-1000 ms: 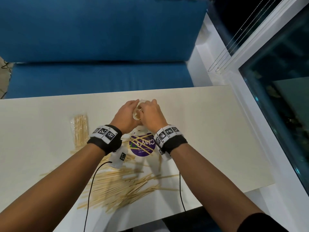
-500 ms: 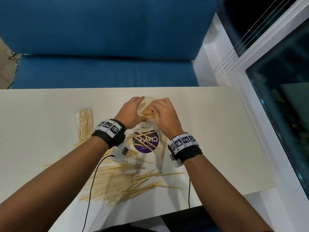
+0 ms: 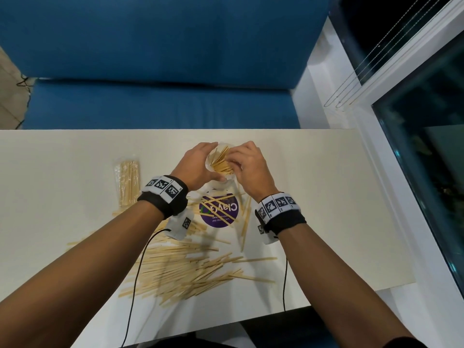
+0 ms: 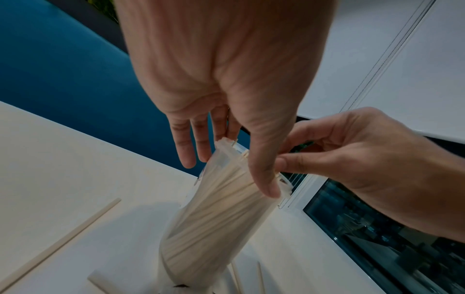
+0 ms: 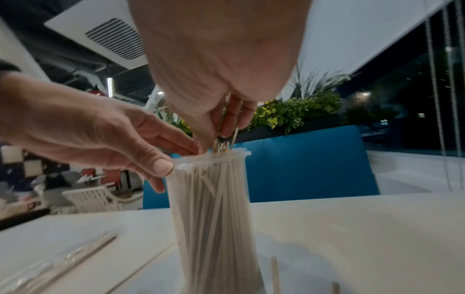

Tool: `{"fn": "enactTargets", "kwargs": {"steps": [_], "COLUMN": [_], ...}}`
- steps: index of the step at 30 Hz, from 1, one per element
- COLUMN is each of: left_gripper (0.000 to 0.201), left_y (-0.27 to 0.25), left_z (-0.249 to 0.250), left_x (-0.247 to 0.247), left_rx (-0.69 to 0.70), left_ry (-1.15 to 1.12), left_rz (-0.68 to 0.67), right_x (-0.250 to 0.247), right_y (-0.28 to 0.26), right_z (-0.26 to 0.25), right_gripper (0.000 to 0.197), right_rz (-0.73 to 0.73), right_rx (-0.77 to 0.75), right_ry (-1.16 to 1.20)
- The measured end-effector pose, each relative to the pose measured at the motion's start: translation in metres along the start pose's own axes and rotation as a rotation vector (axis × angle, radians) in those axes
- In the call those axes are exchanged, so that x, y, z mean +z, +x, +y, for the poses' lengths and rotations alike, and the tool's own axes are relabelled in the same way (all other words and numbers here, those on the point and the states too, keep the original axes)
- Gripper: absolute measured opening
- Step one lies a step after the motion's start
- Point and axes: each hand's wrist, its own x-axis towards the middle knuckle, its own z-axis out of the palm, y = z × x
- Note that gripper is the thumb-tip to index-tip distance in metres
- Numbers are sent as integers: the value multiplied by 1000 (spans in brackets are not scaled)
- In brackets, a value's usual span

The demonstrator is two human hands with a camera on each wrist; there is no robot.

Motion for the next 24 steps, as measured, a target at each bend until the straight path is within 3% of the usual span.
{"fn": "enactTargets", "kwargs": {"steps": [3, 5, 8, 12, 15, 18, 21, 24], "left_gripper": [98, 97, 97, 98, 100, 114, 120, 85], "left_y": [1, 0, 0, 0, -1, -7, -18, -34], "left_z": [0, 0, 0, -3, -2, -3, -12, -31], "left_x": [1, 0, 0, 1, 1, 1, 8, 25], "left_rx": [2, 5, 5, -2, 1, -35, -133, -248], "left_ry": [3, -5, -2, 4, 5, -48, -88, -37], "left_rz": [-4, -1, 4, -1, 0, -38, -21, 66], "right_x": [-5, -4, 3, 6, -5, -18, -23, -10], "right_y": [-2, -8, -19, -19, -17, -30, -53, -81], "right_z": [-6, -8, -4, 3, 4, 12, 22, 36], "right_gripper": [14, 16, 18, 20, 21, 20, 21, 20], "right_rz": [126, 185, 114, 28, 98, 283, 289, 125], "right_rx": [-5, 80, 197, 156, 183, 324, 556, 799], "right_ry": [47, 33, 42, 64, 115, 277, 398, 393]}}
